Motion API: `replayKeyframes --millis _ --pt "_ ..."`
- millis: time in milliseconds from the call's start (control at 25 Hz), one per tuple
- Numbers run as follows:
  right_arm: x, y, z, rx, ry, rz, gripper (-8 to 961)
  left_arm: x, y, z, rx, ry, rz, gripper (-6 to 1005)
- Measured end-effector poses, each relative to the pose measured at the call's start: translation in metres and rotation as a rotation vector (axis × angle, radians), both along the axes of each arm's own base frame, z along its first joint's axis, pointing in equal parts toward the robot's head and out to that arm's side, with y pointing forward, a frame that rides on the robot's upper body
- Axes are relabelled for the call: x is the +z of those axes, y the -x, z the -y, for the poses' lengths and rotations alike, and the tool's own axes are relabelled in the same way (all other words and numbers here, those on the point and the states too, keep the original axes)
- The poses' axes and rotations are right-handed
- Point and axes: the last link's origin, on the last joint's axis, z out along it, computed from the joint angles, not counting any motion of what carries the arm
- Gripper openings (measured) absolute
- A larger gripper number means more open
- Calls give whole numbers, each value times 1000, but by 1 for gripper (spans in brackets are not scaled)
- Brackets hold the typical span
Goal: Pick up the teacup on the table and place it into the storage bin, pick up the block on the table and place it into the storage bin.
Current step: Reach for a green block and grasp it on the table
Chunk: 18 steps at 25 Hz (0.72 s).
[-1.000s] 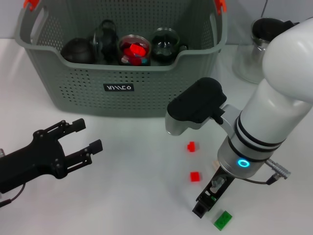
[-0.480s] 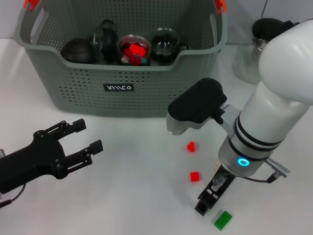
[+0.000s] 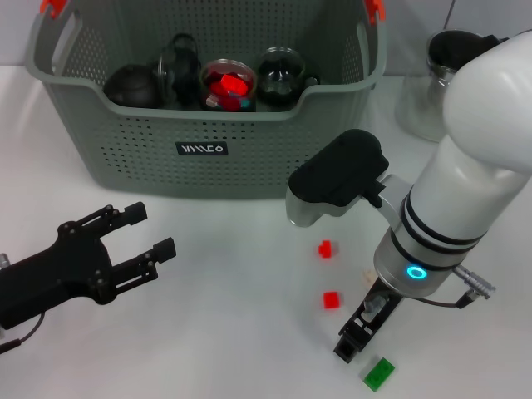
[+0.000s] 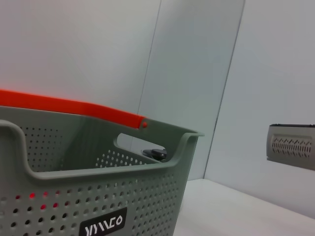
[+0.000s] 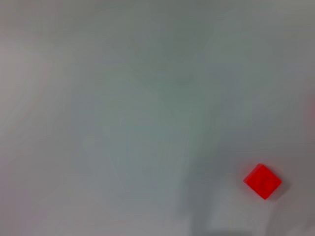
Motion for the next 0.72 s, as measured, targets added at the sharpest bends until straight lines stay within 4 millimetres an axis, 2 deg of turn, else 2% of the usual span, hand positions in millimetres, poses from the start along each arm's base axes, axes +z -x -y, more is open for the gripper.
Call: replayKeyframes --millis 440,720 --pt "-1 0 1 4 5 4 606 -1 0 0 2 3 6 752" --pt "-5 2 6 29 27 16 515 0 0 0 1 2 6 752"
